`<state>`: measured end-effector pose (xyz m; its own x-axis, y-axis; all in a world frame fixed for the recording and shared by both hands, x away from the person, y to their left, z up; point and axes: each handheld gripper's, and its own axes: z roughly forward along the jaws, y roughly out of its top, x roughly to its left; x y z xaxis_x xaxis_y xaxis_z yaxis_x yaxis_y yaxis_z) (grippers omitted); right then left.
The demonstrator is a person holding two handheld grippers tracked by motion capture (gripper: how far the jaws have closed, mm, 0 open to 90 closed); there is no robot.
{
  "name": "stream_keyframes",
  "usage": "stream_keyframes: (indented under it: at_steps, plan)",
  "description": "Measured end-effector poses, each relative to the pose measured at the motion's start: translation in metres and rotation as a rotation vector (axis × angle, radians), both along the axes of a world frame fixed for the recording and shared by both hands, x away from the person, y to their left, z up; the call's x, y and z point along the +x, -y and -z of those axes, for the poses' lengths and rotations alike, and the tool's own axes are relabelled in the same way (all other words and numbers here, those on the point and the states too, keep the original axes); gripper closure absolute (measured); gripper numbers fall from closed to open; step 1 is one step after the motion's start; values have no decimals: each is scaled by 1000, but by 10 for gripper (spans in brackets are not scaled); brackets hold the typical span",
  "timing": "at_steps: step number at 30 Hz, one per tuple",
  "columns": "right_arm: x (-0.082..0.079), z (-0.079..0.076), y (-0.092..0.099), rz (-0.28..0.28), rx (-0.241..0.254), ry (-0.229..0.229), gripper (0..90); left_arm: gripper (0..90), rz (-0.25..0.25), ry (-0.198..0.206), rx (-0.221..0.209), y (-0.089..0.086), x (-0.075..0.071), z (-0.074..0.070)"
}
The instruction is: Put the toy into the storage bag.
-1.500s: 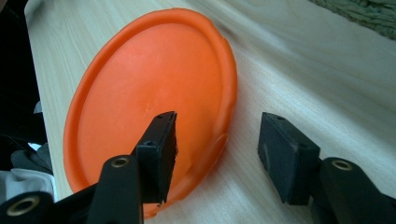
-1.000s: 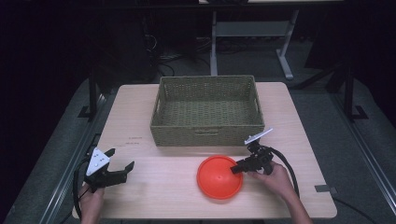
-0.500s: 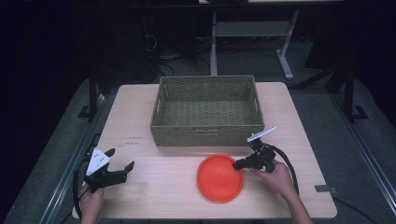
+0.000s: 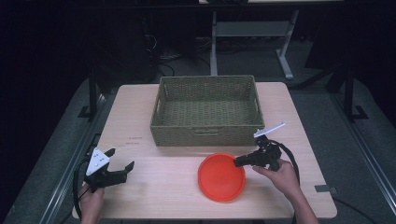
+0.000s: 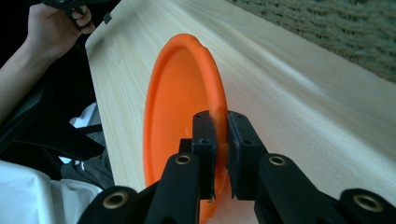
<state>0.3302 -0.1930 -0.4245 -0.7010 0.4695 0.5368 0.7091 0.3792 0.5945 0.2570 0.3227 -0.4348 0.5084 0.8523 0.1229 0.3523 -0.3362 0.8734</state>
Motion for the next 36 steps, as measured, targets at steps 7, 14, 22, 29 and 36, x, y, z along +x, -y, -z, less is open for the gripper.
stream_keyframes:
  at_steps: [7, 14, 22, 29, 36]
  plan:
    - [-3, -22, 2, 5, 27, 26, 821, 130, -1, 3, -5, 0, 0, 0]
    - [2, -36, 6, 31, 22, 38, 821, 130, -2, 0, 2, -2, 0, -1]
    - [10, -62, 9, 45, 46, 56, 821, 130, 1, 1, -10, -2, 0, -1]
    - [20, -82, 12, 51, 60, 60, 821, 130, 1, 3, -9, -2, 0, -1]
    - [33, -97, 11, 58, 66, 66, 820, 130, -3, 5, -10, -3, 0, -1]
